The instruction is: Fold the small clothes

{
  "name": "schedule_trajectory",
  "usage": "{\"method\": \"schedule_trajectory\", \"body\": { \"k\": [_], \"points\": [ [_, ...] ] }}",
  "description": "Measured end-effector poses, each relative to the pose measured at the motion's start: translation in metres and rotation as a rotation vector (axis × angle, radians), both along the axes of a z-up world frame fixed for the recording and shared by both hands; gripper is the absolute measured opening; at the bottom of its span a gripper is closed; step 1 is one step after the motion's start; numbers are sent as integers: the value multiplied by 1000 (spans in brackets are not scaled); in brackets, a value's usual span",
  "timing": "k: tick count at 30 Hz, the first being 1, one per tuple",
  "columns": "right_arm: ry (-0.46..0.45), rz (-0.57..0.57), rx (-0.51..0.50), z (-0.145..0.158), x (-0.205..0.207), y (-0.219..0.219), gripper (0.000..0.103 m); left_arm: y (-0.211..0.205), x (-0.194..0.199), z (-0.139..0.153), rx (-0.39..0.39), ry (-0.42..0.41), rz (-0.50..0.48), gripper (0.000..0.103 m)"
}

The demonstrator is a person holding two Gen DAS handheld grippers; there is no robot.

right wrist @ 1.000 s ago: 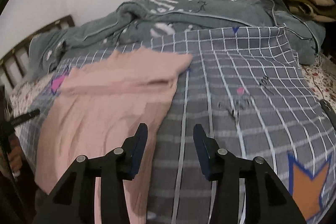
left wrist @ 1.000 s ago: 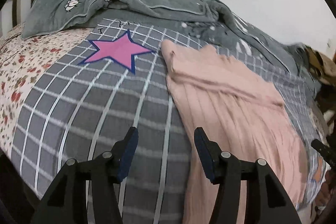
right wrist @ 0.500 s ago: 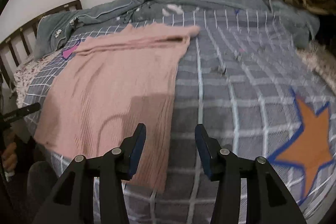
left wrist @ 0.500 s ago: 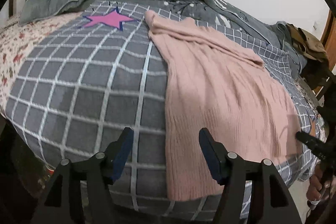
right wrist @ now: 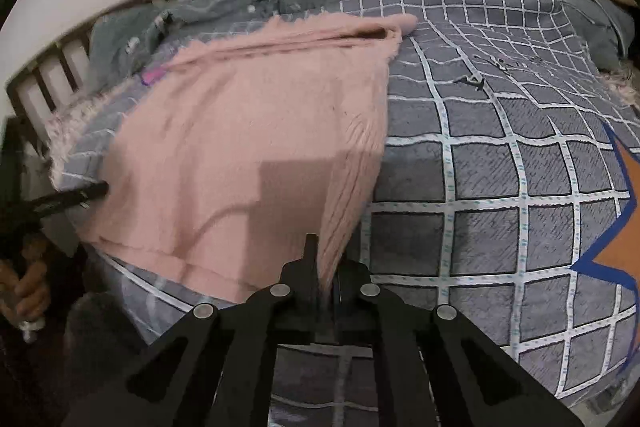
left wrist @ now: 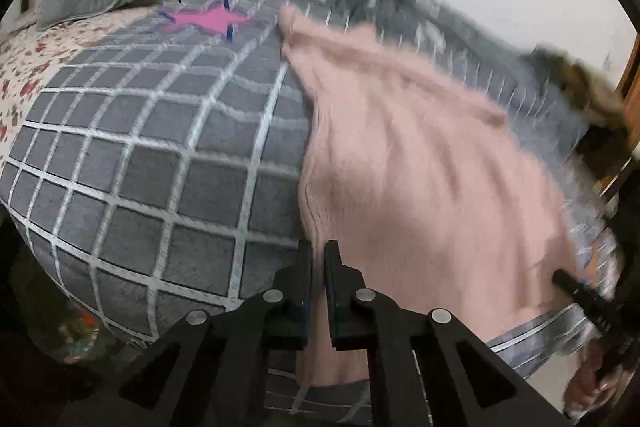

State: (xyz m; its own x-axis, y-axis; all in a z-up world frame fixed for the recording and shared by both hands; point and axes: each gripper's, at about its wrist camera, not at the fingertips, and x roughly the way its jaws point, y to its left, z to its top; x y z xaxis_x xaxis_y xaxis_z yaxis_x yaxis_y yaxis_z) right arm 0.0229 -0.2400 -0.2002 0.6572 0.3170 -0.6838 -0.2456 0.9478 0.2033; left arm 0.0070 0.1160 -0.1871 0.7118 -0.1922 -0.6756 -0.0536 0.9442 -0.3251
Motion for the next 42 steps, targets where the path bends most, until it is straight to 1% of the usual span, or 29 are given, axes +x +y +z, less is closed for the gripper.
{"method": "schedule_trajectory", "body": {
  "k": [1, 2, 4, 6, 8, 10, 12, 13, 15, 16, 17, 18, 19, 20, 22, 25, 28, 32, 33, 34, 36, 37, 38, 39, 42],
  "points": [
    [-21, 8, 47, 7, -6, -5, 5, 6, -7, 7, -29, -36, -5, 7],
    [-49, 17, 118, 17, -15, -14, 5, 12, -15, 15, -46, -65, -2, 7],
    [-69, 26, 194, 26, -24, -24, 4, 19, -21, 22, -53, -77, 12, 7],
    [-48, 11, 220, 26, -25, -28, 4, 23, -24, 22, -58, -65, 13, 7],
    [-9, -5, 192, 15, -21, -26, 4, 21, -25, 16, -41, -39, 10, 7],
    [37, -15, 150, 4, -16, -21, 5, 18, -23, 8, -5, -2, 29, 6],
    [87, -16, 86, -8, -12, -13, 7, 18, -21, -1, -21, 36, 17, 6],
    [99, -23, 40, -11, -9, -10, 7, 17, -21, -3, -28, 46, 11, 7],
    [80, -14, -31, -12, -10, -1, 10, 17, -20, -4, -32, 44, -7, 9],
    [68, 3, -44, -11, -11, 2, 12, 16, -21, -4, -33, 37, -18, 17],
    [58, 14, -53, -9, -12, 4, 22, 15, -22, -3, -31, 32, -23, 29],
    [42, 16, -57, -7, -15, 4, 37, 14, -23, -3, -30, 28, -25, 35],
    [22, 14, -58, -5, -16, 4, 44, 13, -24, -3, -29, 20, -29, 45],
    [-10, 9, -60, -2, -19, 5, 50, 12, -24, -2, -29, 11, -32, 53],
    [-38, -2, -72, -1, -23, 2, 51, 10, -24, -3, -20, 2, -32, 54],
    [-27, -21, -105, -4, -19, 2, 51, 8, -21, -8, -14, 21, -34, 54],
    [2, -39, -103, -10, -12, 1, 51, 6, -20, -13, -5, 23, -20, 53],
    [-12, -70, -94, -14, -11, -2, 49, 1, -19, -16, 3, 12, -4, 52],
    [-18, -71, -87, -15, -10, -2, 47, -1, -19, -16, 12, 9, 2, 52],
    [-18, -68, -81, -15, -10, -2, 44, -2, -18, -16, 18, 7, 6, 50],
    [-12, -56, -75, -17, -10, -1, 29, -5, -18, -16, 35, 8, 13, 44],
    [-12, -56, -78, -17, -10, 0, 23, -7, -18, -17, 41, 7, 15, 41],
    [-4, -43, -71, -18, -9, 1, 12, -8, -18, -17, 45, 6, 19, 39],
    [3, -33, -63, -18, -9, 1, 10, -8, -18, -17, 53, 5, 29, 38],
    [4, -35, -64, -19, -7, 3, 10, -11, -19, -17, 86, 5, 42, 32]
  ]
}}
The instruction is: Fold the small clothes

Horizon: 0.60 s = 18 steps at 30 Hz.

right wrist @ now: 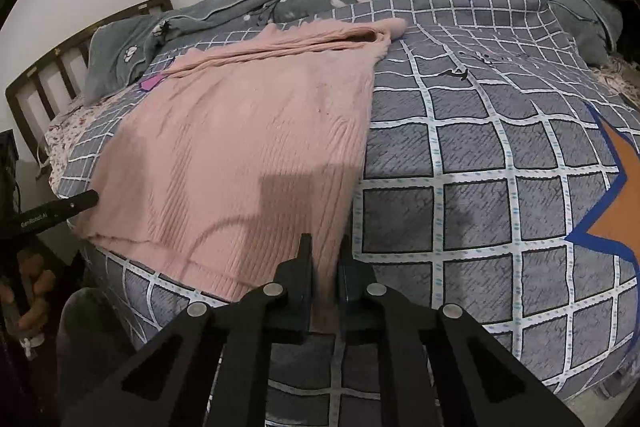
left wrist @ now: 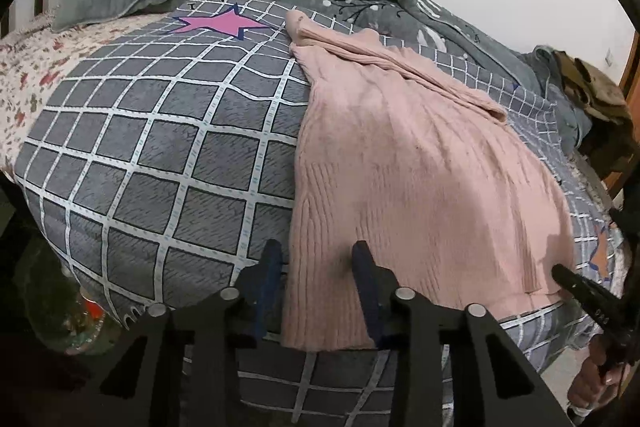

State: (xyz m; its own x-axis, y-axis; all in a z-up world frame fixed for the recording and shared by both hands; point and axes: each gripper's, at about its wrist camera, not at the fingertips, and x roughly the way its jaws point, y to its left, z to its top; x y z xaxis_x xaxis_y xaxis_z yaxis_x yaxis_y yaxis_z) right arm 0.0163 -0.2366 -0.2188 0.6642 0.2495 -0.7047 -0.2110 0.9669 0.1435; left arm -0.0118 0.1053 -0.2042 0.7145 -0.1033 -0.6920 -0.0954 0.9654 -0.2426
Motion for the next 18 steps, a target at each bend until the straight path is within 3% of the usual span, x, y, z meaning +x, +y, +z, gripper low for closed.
{"method": "schedule_trajectory", "body": {
  "k": [5, 13, 18],
  "points": [
    [10, -9, 36, -1, 5, -2, 10, -1, 0, 0, 7, -4, 23, 29],
    [-37, -18, -48, -1, 1, 9, 12, -9, 1, -1, 79, -11, 33, 29],
    [-66, -32, -57, -2, 0, 11, 18, -5, 2, 0, 51, 2, 22, 29]
  ]
}}
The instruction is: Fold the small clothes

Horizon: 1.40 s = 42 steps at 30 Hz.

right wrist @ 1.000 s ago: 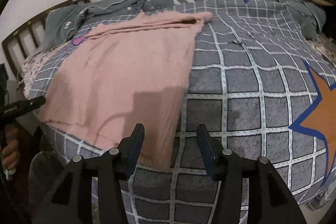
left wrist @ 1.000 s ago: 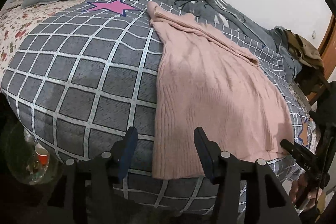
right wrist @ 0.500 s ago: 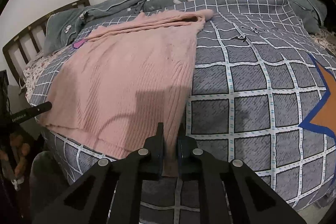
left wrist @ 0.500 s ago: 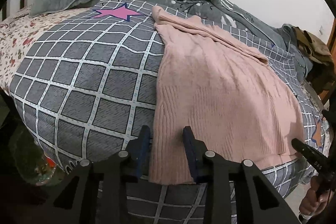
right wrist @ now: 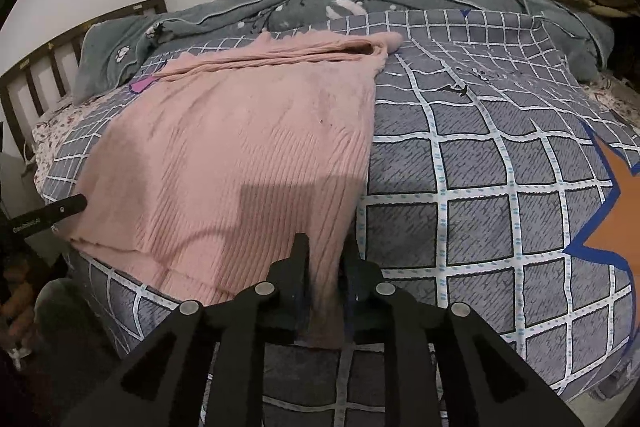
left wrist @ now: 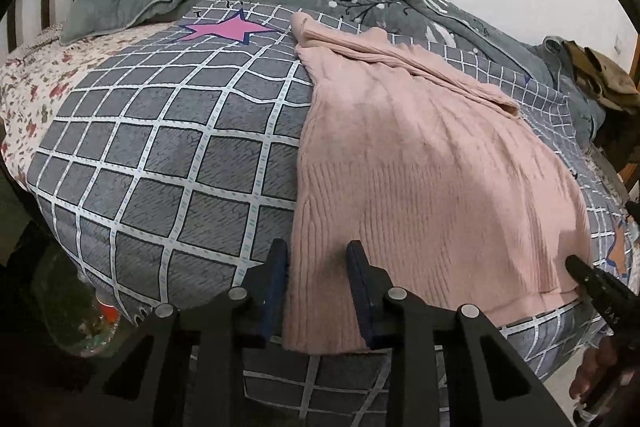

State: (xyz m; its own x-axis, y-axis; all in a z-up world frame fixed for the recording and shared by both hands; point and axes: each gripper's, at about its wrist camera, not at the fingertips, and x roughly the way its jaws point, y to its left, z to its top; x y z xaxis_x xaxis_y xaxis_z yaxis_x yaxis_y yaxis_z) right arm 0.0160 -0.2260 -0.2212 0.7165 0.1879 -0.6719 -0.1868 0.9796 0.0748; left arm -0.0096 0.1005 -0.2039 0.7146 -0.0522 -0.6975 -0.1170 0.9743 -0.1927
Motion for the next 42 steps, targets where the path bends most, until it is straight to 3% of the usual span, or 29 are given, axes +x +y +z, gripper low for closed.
{"method": "schedule_trajectory", "body": {
  "k": [5, 11, 15, 16, 18, 21, 36, 42],
  "points": [
    [18, -10, 45, 0, 4, -5, 22, 7, -4, -1, -55, -11, -14, 29],
    [36, 26, 47, 2, 6, 4, 46, 14, -9, -3, -133, -10, -31, 29],
    [29, 21, 20, 1, 5, 9, 47, 14, -7, -3, -155, 4, -44, 24],
    [29, 19, 23, 1, 5, 9, 45, 14, -5, -4, -169, 17, -47, 13],
    [37, 28, 40, 1, 4, 7, 18, 17, -4, -5, -191, 26, -46, 10],
    [57, 36, 83, 4, 4, 2, 5, 20, -5, -3, -250, 30, -56, 8],
    [2, 61, 449, 78, 8, -36, 5, 36, -7, 88, -461, -115, -50, 7],
    [-14, 73, 568, 110, 31, -46, 5, 46, 13, 115, -462, -155, -28, 7]
  ]
}}
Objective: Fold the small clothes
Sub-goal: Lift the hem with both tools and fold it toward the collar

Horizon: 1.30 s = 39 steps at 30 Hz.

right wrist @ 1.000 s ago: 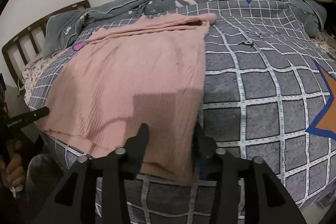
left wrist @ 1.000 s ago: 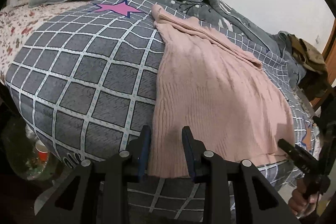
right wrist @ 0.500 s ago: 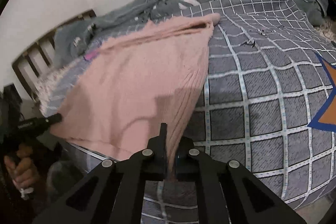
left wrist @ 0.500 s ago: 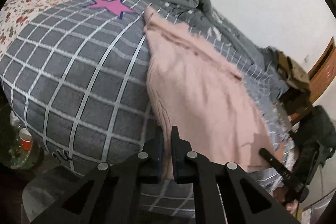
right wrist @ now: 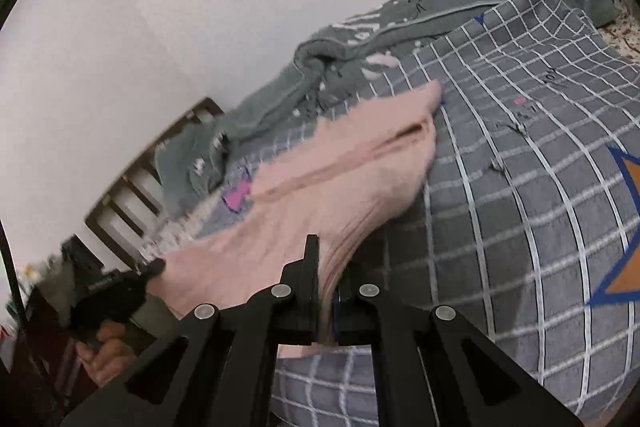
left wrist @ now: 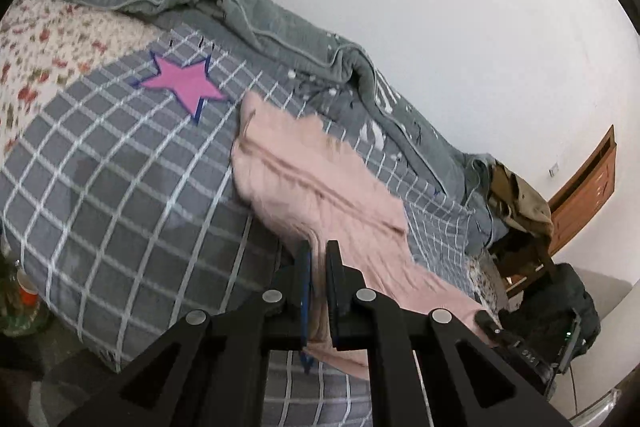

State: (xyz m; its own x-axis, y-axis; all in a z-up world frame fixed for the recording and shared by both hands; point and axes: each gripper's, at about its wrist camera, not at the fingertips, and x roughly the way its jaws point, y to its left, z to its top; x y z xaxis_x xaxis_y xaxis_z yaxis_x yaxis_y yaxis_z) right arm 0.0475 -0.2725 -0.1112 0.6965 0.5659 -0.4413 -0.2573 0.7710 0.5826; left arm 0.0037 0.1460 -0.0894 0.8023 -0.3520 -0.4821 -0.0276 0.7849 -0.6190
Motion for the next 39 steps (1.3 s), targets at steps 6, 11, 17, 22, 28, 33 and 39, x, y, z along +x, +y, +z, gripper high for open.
{"method": "schedule_trajectory", "body": {
  "k": [6, 11, 17, 22, 28, 33, 39],
  "points": [
    [-32, 18, 81, 31, 41, -1, 5, 9, 44, 24, 12, 9, 54, 7],
    [-38, 21, 184, 46, 92, -4, 5, 13, 93, 38, 45, 14, 101, 8],
    [-11, -4, 234, 46, 160, -4, 5, 19, 158, 39, 38, 29, 133, 7],
    [42, -12, 244, 30, 212, 0, 5, 18, 216, 23, 37, 72, 141, 7],
    [100, -36, 223, 3, 270, 1, 5, 15, 282, 4, 34, 117, 116, 8],
    [177, -63, 134, -26, 321, 10, 10, 15, 331, -15, 34, 173, 99, 10],
    [189, -44, 24, -51, 345, 21, 32, 31, 348, -37, -63, 180, 79, 47]
  ]
}}
